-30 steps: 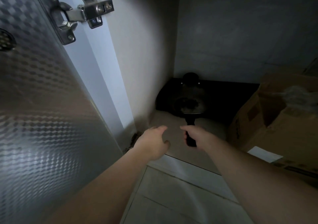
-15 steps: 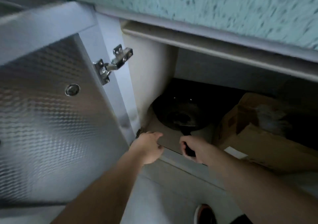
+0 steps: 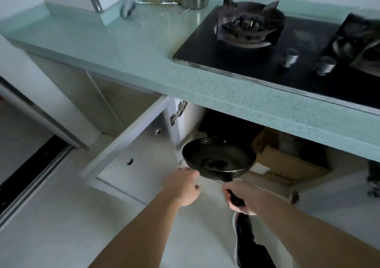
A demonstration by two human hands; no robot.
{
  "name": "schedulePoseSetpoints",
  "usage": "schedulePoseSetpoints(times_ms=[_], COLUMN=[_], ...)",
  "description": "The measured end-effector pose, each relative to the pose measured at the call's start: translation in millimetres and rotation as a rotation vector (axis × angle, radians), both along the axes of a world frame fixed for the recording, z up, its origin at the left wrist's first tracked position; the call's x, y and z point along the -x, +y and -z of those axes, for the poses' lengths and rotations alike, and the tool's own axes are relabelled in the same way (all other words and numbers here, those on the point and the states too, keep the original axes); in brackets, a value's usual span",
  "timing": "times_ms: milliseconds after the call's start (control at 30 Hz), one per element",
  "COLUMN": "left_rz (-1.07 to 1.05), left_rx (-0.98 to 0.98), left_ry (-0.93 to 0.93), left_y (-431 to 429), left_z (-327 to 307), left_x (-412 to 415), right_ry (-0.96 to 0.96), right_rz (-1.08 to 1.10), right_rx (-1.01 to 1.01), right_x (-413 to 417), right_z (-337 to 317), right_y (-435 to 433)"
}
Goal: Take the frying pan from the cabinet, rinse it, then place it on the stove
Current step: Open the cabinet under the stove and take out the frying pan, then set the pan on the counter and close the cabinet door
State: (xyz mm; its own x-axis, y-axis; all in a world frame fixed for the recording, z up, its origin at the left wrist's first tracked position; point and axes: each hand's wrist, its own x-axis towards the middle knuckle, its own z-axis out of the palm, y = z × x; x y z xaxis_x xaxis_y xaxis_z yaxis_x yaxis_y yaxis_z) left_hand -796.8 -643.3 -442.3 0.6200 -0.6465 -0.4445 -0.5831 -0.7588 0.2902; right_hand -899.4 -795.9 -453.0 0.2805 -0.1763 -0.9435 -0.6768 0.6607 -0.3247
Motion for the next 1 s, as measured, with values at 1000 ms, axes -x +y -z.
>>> schedulePoseSetpoints(times_ms=[1000], left_rz=[0.089], left_rx=[0.360], left_ry=[-0.334], left_y=[157.0], left_z=[-371.9], left_x=[342.4], right_ry=[-0.356], right_rz=[-0.257], right_rx=[0.219], right_x=[380.3], right_z=[-372.3], right_y=[160.2])
